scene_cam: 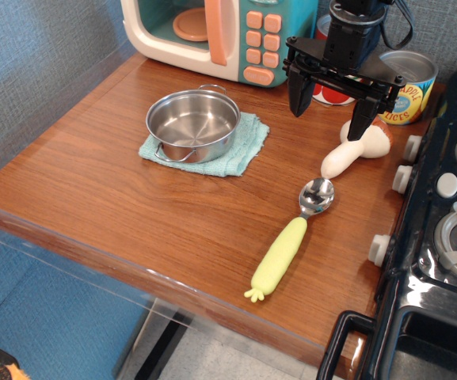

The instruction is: Place the spoon to the left of the metal pot

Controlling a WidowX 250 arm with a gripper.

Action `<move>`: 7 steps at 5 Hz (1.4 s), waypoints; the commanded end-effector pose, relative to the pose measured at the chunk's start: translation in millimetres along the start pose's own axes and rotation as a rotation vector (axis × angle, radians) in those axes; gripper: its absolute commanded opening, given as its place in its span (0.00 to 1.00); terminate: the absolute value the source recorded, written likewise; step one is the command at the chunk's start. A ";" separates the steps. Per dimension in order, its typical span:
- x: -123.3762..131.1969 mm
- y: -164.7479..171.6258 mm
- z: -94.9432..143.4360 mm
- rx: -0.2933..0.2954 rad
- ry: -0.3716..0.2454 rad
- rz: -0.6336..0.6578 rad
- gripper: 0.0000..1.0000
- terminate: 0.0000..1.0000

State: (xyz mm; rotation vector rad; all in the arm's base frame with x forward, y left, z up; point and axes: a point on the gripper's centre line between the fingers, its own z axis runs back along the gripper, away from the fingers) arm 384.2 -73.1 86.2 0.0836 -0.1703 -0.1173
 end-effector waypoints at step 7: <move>-128.1 -34.3 -57.1 -0.021 0.138 -0.009 1.00 0.00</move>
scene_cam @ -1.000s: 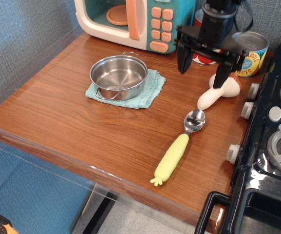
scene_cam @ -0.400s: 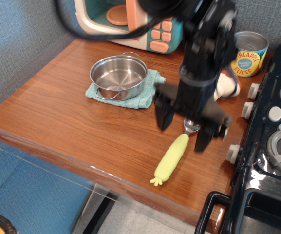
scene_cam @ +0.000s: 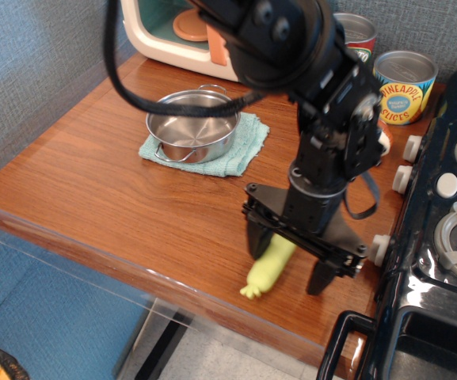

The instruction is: Place the spoon to the left of the metal pot

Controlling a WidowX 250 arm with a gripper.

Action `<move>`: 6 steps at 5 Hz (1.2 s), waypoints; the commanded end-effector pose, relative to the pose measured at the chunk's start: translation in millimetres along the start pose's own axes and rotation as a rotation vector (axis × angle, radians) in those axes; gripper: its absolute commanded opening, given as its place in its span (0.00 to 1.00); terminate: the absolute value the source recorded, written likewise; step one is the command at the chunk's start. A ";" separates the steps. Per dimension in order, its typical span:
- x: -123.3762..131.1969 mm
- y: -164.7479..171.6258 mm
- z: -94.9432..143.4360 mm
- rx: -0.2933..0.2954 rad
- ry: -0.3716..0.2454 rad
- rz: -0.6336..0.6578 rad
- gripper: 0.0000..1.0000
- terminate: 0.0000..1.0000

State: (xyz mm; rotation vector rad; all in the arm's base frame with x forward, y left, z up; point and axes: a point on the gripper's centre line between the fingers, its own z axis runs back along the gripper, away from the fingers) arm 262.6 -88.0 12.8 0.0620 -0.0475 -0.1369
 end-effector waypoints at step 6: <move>8.0 49.1 53.3 0.076 -0.099 0.134 0.00 0.00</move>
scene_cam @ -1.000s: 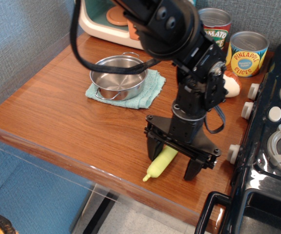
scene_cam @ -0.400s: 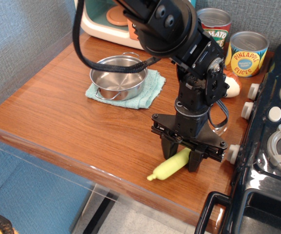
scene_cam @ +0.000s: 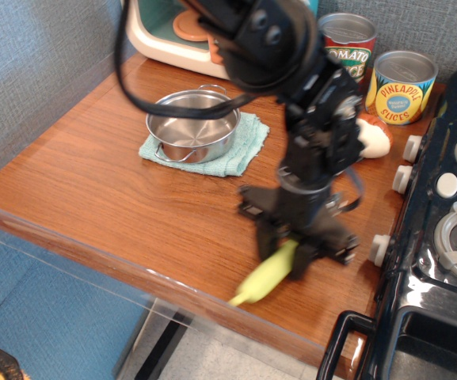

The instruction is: Place the spoon to the left of the metal pot

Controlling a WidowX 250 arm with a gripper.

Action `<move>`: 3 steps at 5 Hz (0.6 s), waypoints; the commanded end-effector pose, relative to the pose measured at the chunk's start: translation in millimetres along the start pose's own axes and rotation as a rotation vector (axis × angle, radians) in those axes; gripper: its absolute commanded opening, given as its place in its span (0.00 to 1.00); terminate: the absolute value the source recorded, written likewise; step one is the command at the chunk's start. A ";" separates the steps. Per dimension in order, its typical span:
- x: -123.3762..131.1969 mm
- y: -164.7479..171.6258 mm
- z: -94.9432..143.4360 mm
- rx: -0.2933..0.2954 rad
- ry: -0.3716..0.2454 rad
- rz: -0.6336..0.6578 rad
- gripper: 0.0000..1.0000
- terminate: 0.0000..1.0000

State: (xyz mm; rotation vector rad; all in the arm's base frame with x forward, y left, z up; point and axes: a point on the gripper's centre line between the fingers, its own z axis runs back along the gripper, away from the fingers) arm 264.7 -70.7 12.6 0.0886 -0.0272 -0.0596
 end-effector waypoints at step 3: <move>13.8 183.6 57.3 0.080 -0.113 0.296 0.00 0.00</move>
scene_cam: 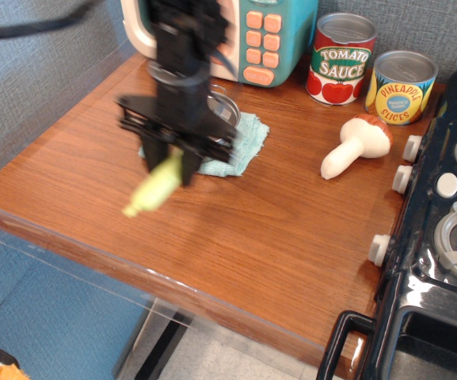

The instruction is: Place the spoon to the left of the metal pot

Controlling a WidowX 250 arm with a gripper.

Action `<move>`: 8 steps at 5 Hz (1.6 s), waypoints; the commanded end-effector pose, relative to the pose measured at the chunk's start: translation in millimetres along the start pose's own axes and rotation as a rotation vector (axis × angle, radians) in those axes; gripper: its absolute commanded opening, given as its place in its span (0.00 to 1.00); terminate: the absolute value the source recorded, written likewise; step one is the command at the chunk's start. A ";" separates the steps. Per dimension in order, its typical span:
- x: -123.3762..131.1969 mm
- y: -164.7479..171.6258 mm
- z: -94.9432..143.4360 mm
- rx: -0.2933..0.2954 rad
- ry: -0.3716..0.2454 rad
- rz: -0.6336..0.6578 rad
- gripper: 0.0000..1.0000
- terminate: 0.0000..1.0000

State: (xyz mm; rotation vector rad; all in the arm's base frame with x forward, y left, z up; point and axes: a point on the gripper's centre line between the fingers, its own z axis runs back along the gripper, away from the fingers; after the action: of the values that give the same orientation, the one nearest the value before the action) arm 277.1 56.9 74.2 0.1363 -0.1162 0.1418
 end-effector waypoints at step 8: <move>52.0 106.7 -1.6 0.029 -0.044 -0.067 1.00 0.00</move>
State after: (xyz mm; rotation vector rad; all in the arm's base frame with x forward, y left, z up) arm 315.9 167.0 69.5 0.1447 -0.0913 0.0768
